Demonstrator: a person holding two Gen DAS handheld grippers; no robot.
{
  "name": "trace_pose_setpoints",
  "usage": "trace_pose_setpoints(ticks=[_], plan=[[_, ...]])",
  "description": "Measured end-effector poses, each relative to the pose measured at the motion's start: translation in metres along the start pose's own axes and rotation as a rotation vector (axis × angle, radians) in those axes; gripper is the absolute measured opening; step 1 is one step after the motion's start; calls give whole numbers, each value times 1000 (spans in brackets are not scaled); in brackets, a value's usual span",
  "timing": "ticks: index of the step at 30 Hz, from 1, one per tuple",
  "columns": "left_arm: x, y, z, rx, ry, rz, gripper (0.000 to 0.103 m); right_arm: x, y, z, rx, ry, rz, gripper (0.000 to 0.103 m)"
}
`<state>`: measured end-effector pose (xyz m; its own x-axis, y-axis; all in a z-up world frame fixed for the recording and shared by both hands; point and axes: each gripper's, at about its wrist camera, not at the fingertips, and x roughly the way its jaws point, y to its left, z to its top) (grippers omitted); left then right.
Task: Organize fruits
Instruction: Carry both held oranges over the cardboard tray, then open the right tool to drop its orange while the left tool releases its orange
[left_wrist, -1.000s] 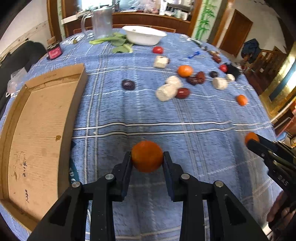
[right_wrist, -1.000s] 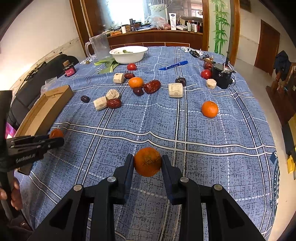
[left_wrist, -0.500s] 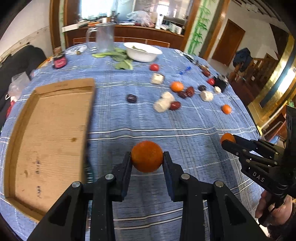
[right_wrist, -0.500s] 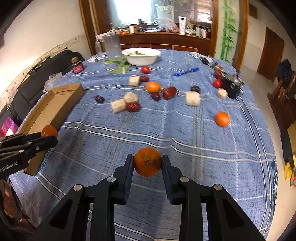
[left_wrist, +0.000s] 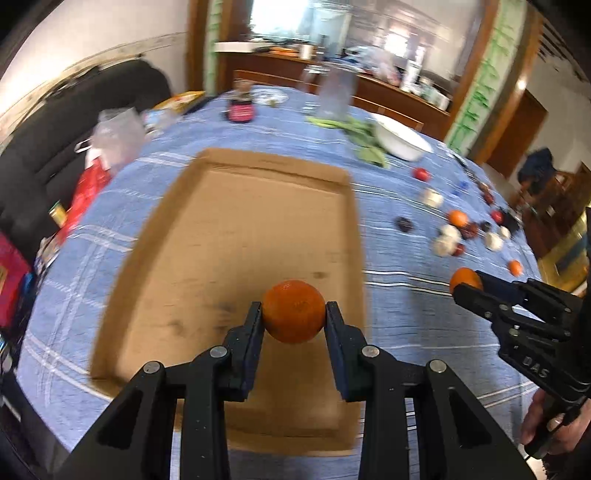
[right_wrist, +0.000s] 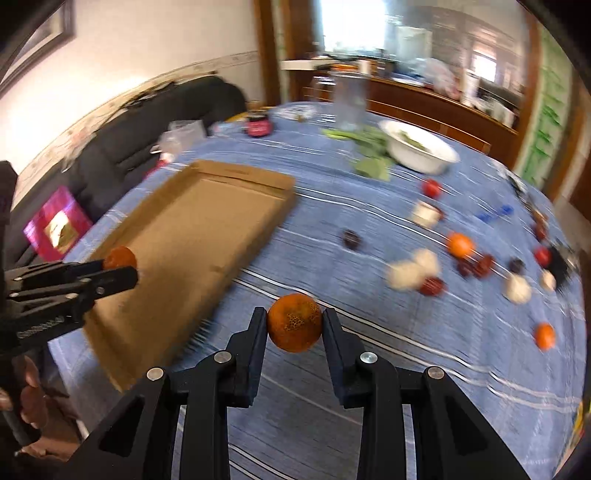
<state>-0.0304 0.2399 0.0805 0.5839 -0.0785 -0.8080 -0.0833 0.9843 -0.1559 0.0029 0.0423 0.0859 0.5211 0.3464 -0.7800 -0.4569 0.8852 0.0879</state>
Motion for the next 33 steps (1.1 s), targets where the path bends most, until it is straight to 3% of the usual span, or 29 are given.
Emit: trace_pose_setpoints(ticks=[6,13,23,31,33], plan=[[1,56,-4,-80,13,81,32,29,52,27,-76,20,98,33],[9,91,-11,-143,35,111,32,79,97,66,-153,66,163,34],[31,104,-11,-165,69,108,32,156,156,96,-248,182,220,34],[37,101,-11,-141,74,115,32,171,169,102,-283,189,201,35],[37,100,-12,-141,75,116,32,173,168,102,-275,194,204,40]])
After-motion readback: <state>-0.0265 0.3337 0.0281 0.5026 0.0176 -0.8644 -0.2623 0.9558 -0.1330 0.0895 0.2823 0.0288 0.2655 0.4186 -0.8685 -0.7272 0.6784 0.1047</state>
